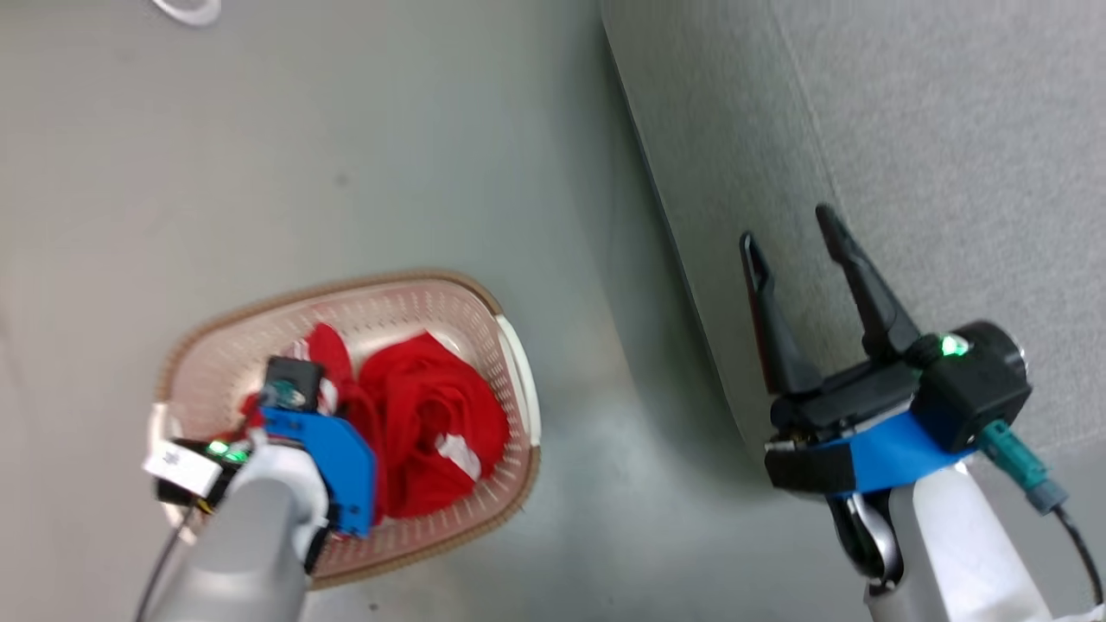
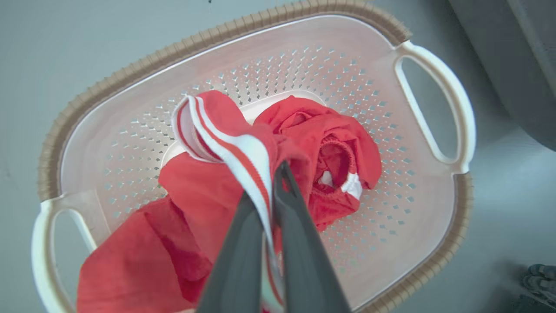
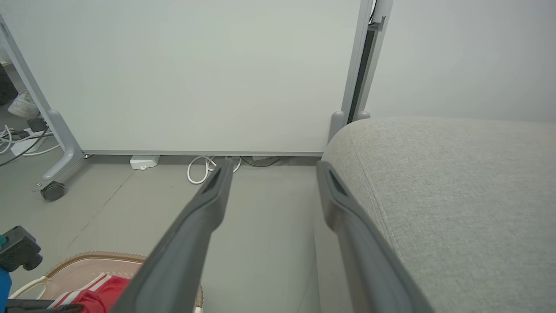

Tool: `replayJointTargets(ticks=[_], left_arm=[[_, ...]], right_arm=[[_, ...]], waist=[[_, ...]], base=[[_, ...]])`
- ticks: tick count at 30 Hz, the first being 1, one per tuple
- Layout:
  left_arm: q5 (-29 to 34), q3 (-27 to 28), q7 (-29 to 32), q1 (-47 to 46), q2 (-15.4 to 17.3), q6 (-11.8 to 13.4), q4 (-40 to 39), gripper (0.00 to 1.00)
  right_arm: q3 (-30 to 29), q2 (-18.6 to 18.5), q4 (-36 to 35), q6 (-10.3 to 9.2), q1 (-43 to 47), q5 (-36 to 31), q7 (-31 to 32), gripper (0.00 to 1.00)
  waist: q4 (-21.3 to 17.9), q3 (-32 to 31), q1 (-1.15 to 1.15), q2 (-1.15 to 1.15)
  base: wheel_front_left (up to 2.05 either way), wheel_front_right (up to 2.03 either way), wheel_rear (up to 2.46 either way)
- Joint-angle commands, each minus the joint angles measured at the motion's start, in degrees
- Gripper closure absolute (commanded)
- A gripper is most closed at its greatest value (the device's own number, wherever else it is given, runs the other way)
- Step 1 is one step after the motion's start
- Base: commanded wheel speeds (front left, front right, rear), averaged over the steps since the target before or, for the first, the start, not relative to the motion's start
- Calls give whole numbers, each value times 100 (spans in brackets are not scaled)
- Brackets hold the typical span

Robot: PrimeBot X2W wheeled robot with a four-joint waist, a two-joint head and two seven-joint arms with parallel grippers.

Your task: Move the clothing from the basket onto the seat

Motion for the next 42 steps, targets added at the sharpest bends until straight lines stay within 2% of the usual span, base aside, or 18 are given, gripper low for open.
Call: replayJointTargets(ticks=[1, 3, 5, 16, 26, 34, 42], left_arm=[[-264, -205, -85, 217, -105, -40, -154, 100], [-582, -520, -13, 420, -341, -41, -393, 100], [-756, -713, 36, 573, -400, -40, -559, 100], [-1601, -1488, -57, 891, -513, -41, -1609, 100], [-2030, -1850, -312, 451, -521, -29, -2615, 100], [-2243, -2202, -214, -123, -518, 184, -3246, 100], [-2418, -2572, -72, -657, -518, 338, -3498, 100]], right_arm=[[-33, -20, 98, 1, 187, -97, -22, 0], [-81, -20, 249, 1, 440, -210, -22, 0], [-94, -20, 317, 1, 576, -251, -22, 0], [-109, -20, 550, 1, 1155, -358, 2, 0], [-88, -20, 446, 2, 1343, -386, 165, 0], [1, -19, 405, 1, 1372, -354, 225, 0], [137, -19, 433, 1, 1307, -356, 282, 0]], waist=[[388, -791, 1, 0], [579, -1319, 1, 0], [669, -1594, 1, 0], [1074, -2628, 1, 0], [1343, -2963, 1, 0], [1430, -3040, 1, 0], [1441, -3044, 1, 0]], base=[[0, 0, 0], [0, 0, 0], [0, 0, 0], [0, 0, 0], [0, 0, 0], [0, 0, 0], [0, 0, 0]])
